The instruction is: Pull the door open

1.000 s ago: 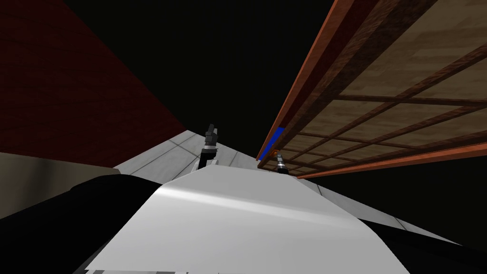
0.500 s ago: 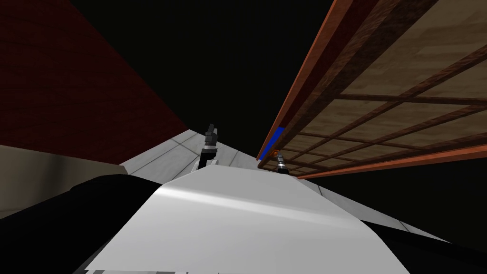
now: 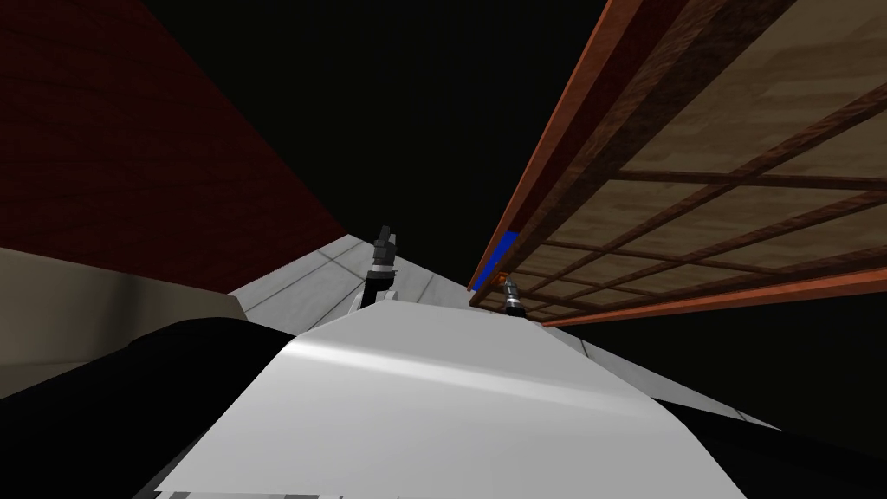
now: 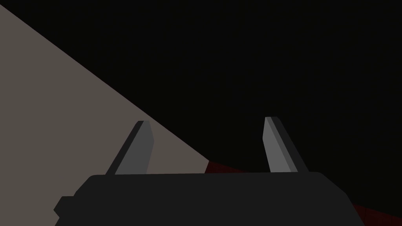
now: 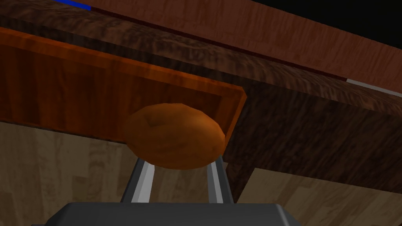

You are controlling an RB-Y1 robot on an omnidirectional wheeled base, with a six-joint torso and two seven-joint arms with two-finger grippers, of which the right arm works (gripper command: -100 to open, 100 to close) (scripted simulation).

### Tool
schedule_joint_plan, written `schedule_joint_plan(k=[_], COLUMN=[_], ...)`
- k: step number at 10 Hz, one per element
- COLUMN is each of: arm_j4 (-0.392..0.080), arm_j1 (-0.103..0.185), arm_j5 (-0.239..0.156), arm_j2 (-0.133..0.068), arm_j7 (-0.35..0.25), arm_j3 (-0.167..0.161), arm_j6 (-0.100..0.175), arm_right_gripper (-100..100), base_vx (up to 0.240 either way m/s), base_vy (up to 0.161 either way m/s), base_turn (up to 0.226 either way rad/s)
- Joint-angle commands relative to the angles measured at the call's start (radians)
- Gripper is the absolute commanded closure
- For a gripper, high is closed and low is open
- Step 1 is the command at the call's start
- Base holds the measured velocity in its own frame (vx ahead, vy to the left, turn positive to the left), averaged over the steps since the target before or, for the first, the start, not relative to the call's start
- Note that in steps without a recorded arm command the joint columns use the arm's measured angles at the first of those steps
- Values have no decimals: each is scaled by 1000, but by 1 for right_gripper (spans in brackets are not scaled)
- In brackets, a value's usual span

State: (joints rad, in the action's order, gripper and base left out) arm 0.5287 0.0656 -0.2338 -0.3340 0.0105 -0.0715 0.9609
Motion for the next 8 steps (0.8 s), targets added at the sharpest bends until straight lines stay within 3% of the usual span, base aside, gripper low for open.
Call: schedule_joint_plan(k=[1, 4, 5, 8], arm_j4=[35, 35, 37, 39], arm_j1=[-20, -20, -20, -21], arm_j5=[1, 1, -5, -11], arm_j2=[13, 13, 13, 13], arm_j7=[-26, -26, -68, -110], arm_j3=[-10, -10, -12, -13], arm_j6=[-15, -15, -16, -18], arm_right_gripper=[100, 100, 100, 100], base_vx=[-28, -5, -20, -31], base_vy=[-12, 0, -11, -16], base_turn=[19, -2, 53, 37])
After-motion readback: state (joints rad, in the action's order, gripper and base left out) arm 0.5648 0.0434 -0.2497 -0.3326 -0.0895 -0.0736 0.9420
